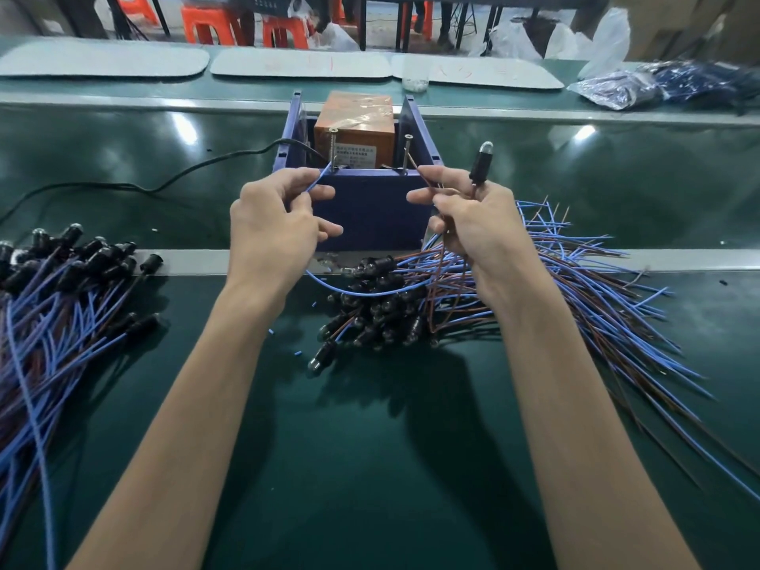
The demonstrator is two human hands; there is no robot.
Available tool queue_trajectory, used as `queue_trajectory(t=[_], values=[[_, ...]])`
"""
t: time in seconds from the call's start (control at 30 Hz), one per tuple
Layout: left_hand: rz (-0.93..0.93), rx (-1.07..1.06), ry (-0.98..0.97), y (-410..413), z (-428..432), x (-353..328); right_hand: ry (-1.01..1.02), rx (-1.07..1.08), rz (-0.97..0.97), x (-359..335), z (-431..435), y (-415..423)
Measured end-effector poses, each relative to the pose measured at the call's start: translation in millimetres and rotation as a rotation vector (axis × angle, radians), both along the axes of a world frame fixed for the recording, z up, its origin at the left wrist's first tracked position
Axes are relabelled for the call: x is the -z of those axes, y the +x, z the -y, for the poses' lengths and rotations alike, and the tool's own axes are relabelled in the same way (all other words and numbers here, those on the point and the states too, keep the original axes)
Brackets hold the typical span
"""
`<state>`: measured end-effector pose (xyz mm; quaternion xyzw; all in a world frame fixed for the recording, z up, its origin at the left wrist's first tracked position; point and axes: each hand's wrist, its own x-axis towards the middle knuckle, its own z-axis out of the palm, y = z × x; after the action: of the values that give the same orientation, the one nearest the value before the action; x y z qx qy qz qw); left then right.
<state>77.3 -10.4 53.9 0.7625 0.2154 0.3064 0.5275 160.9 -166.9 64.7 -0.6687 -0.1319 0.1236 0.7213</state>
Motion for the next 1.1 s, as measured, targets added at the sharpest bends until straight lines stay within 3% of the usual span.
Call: queue_trajectory(t=[1.1], values=[[-0.040, -0.037, 0.023, -1.8, -1.6, -1.3, 0.013, 0.017, -0.039, -5.8, 3.9, -4.8]])
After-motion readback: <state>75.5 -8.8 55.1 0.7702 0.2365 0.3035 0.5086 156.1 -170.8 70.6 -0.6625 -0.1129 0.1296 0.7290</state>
